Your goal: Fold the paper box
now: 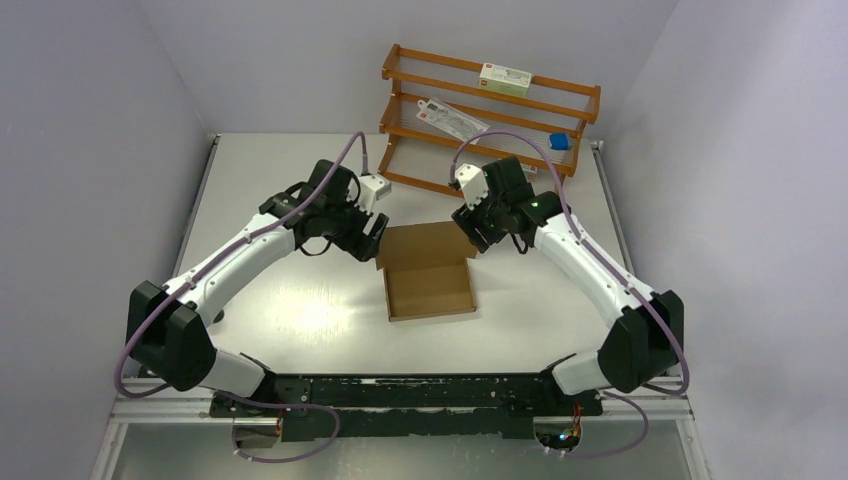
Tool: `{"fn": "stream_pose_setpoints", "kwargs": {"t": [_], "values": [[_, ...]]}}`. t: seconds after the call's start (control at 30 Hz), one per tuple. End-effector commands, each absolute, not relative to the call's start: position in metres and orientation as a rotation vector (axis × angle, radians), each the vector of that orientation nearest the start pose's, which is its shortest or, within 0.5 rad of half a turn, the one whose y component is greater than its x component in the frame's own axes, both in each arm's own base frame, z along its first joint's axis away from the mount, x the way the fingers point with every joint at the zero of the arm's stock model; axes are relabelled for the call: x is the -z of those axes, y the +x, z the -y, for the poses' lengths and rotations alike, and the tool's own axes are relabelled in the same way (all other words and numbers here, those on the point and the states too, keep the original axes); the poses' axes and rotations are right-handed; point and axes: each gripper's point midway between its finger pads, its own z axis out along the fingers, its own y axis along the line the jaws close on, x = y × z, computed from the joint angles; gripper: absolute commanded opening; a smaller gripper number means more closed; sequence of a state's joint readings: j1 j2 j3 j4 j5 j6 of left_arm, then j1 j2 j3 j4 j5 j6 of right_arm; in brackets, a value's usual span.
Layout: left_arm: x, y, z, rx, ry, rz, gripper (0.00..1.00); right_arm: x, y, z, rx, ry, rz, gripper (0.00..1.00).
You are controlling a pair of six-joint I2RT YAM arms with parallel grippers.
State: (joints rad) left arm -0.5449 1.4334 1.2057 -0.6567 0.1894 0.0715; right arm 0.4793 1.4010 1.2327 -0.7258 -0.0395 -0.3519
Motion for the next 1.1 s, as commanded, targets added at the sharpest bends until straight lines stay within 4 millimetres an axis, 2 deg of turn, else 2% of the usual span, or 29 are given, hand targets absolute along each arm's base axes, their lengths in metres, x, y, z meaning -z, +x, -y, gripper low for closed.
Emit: {"fn": "stream_pose_setpoints", "kwargs": {"t": [0.0,0.17,0.33,0.63,0.77,0.97,1.07], "values": [[-0.172,0.284,0.219,0.509,0.912,-2.306,0.79,-0.168,0.32,-0.164,-0.196,-1.12,-2.201,0.62],[-0.173,0.285,0.219,0.5,0.943,-2.324,0.73,-0.16,0.324,-0.167,-0.251,-1.164,-2.21,0.55],[-0.166,0.283,0.222,0.523,0.957,-2.327,0.63,-0.151,0.328,-0.165,-0.303,-1.169,-2.24,0.46],[-0.16,0.286,0.226,0.536,0.981,-2.356,0.44,-0.152,0.326,-0.163,-0.339,-1.164,-2.248,0.15],[-0.158,0.287,0.228,0.546,0.976,-2.361,0.33,-0.153,0.325,-0.168,-0.369,-1.173,-2.24,0.06],[-0.156,0.29,0.225,0.519,0.954,-2.379,0.07,-0.15,0.322,-0.172,-0.412,-1.184,-2.252,0.0],[-0.161,0.294,0.229,0.528,0.922,-2.367,0.05,-0.15,0.322,-0.177,-0.442,-1.163,-2.249,0.0]]}}
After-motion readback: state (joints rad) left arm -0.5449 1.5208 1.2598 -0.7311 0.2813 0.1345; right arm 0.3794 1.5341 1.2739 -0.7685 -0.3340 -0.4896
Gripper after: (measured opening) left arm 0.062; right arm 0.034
